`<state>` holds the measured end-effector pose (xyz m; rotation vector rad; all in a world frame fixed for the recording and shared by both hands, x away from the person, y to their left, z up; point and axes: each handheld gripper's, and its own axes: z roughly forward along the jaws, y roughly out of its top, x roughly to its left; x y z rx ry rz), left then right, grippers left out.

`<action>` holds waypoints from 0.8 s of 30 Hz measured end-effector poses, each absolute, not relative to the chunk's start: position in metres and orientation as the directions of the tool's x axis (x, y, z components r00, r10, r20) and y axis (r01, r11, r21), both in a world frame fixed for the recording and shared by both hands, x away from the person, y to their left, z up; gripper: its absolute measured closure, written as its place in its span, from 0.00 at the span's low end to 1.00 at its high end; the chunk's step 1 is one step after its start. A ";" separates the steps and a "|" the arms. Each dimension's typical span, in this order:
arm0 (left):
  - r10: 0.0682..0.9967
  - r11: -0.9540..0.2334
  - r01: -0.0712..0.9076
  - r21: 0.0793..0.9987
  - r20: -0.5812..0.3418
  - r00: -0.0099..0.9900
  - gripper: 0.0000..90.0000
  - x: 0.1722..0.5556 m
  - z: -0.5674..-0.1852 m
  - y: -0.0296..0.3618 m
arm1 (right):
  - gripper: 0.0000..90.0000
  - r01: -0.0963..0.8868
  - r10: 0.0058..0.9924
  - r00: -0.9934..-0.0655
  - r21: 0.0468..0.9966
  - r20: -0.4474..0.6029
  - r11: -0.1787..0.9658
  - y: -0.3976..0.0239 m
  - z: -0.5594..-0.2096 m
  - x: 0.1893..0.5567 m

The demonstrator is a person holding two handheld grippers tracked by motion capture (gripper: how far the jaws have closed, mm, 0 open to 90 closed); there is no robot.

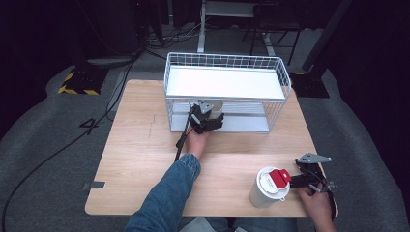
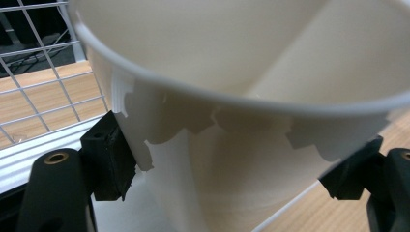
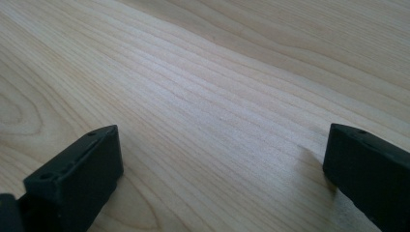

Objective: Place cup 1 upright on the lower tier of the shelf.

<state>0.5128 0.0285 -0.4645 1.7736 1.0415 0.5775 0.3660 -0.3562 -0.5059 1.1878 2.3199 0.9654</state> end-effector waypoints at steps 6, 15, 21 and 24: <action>0.849 -0.188 0.396 0.899 -0.054 0.526 0.24 0.518 -0.469 0.025 | 0.01 0.567 0.813 -0.582 0.713 -0.009 0.413 -0.356 -0.506 0.366; 0.854 -0.169 0.431 0.886 -0.087 0.514 0.24 0.528 -0.473 0.019 | 0.01 0.567 0.813 -0.582 0.713 -0.009 0.413 -0.356 -0.506 0.366; 0.850 -0.167 0.445 0.880 -0.100 0.517 0.24 0.531 -0.476 0.017 | 0.01 0.567 0.813 -0.582 0.712 -0.009 0.413 -0.356 -0.506 0.366; 0.851 -0.163 0.448 0.879 -0.104 0.514 0.24 0.531 -0.477 0.017 | 0.01 0.568 0.814 -0.581 0.712 -0.008 0.413 -0.356 -0.506 0.366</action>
